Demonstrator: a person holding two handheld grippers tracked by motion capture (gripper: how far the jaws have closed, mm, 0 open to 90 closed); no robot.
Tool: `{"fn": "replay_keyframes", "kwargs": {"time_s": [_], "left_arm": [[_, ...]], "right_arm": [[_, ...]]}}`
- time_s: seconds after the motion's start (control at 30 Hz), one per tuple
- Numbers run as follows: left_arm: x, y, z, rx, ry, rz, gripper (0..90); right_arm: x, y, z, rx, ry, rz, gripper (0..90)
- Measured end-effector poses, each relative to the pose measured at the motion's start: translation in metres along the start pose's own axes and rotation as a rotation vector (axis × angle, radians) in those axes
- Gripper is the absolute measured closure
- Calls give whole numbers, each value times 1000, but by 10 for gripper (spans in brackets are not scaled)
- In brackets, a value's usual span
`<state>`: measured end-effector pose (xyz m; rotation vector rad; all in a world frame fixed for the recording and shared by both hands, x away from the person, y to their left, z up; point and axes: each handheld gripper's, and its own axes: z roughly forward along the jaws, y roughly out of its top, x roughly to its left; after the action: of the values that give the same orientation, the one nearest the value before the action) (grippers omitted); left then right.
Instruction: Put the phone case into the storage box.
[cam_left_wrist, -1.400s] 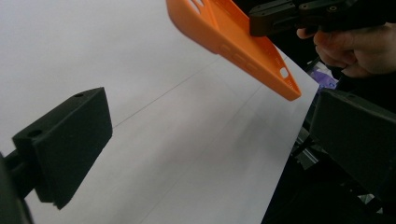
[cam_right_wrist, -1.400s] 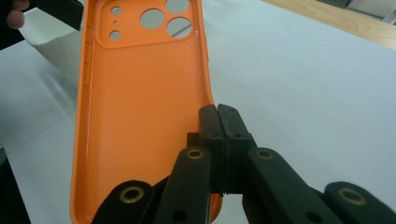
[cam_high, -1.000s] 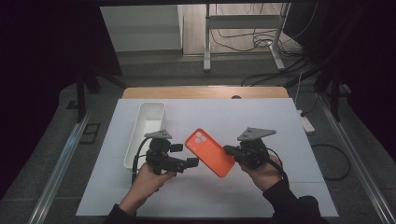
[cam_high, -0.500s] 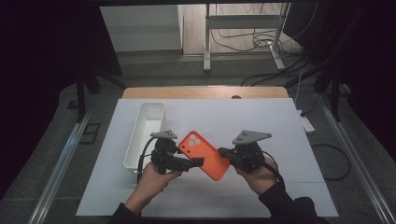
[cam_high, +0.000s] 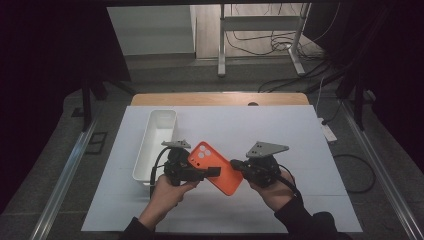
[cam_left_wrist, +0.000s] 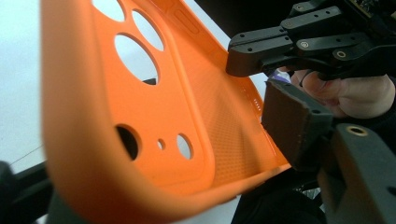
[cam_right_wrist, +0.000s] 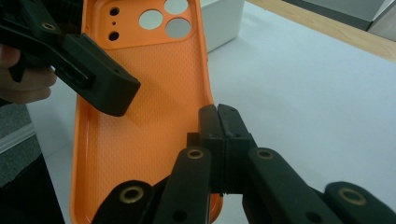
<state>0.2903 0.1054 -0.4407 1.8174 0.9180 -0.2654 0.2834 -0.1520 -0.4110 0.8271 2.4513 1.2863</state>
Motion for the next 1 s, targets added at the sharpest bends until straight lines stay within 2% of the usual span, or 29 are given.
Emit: {"fn": "replay_keyframes", "kwargs": {"time_s": [0.1, 0.17, 0.37, 0.47, 0.57, 0.6, 0.63, 0.73, 1.0], "left_arm": [[0, 0, 0, -1, -6, -2, 428], [0, 0, 0, -2, -15, -9, 499], [3, -2, 0, -20, -46, -58, 595], [5, -3, -1, -25, -50, -68, 661], [7, -4, 0, -23, -79, -102, 720], [8, -5, 0, -24, -94, -112, 783], [9, -6, 1, -31, -92, -119, 858], [9, -6, 1, -22, -86, -124, 870], [8, -6, 1, -34, -78, -134, 874]], "right_arm": [[0, 0, 0, -4, 2, 1, 891], [1, 0, 0, -10, 4, -1, 891], [4, 0, 0, -8, 1, -20, 891], [5, 1, 1, -10, 1, -29, 891], [6, 0, 1, -8, -1, -34, 889], [6, 0, 2, -4, -4, -35, 885], [6, 0, 3, -4, -5, -36, 878], [8, -1, 5, 7, -19, -49, 876], [7, -2, 6, -6, -12, -35, 848]]}}
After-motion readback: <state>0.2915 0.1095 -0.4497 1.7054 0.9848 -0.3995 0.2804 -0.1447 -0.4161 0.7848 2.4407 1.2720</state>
